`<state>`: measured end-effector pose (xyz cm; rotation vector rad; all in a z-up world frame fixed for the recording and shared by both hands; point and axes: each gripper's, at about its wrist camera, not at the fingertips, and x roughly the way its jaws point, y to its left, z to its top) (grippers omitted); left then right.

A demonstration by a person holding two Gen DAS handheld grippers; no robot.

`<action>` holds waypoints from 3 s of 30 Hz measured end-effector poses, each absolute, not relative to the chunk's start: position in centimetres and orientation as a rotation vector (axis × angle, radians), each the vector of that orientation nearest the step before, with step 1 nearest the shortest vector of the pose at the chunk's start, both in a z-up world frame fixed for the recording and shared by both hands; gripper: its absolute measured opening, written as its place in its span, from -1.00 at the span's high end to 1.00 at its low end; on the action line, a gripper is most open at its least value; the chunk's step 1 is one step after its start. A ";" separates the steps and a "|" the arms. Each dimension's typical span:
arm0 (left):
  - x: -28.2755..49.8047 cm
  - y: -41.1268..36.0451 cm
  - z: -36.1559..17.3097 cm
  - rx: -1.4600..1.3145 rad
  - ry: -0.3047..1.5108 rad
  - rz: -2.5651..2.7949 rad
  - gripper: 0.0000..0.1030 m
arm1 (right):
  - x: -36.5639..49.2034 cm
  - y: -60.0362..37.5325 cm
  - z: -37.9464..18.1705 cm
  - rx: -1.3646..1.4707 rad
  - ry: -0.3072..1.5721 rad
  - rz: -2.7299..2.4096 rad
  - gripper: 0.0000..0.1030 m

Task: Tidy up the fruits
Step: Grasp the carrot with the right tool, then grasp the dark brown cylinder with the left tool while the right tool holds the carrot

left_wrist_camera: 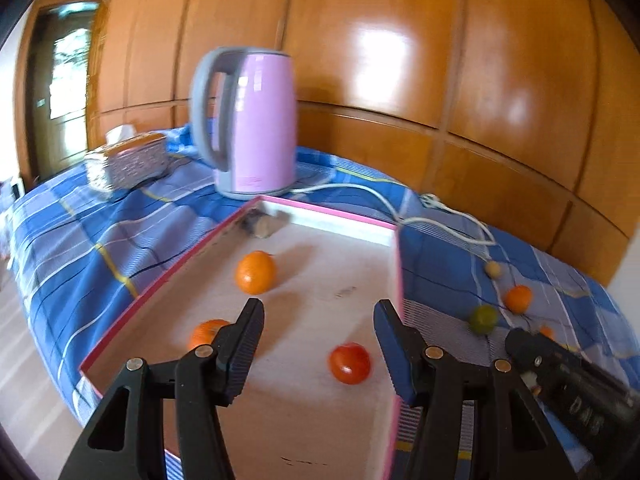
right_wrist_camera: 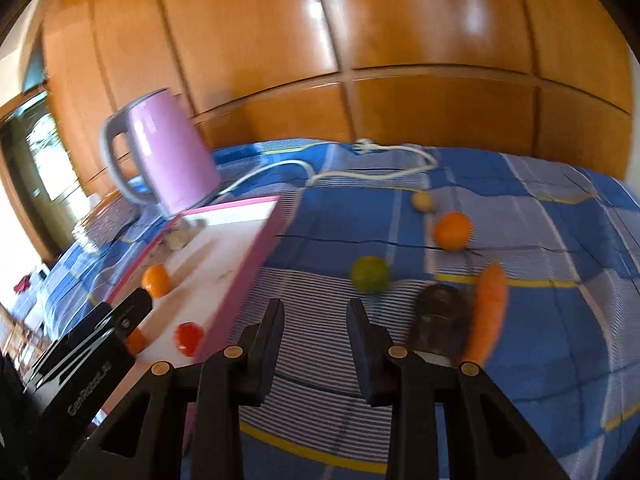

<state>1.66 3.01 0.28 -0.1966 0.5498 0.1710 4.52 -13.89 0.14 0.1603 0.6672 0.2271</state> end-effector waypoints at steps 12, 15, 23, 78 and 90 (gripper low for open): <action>1.3 -2.1 -0.1 -0.073 0.584 -0.100 -0.12 | 4.1 -22.7 -1.2 0.382 0.720 -0.030 0.37; 1.4 -3.2 -0.4 -0.047 0.603 -0.157 -0.12 | 4.8 -24.4 -2.4 0.476 0.756 -0.065 0.37; 1.9 -4.6 -1.5 -0.037 0.664 -0.223 -0.12 | 5.8 -25.0 -3.0 0.503 0.763 -0.092 0.37; 7.0 -11.9 -3.1 -0.018 0.785 -0.442 -0.11 | 7.6 -26.7 -3.0 0.387 0.772 -0.216 0.44; 9.1 -13.2 -4.2 -0.032 0.844 -0.450 0.25 | 8.3 -26.9 -3.9 0.455 0.799 -0.167 0.35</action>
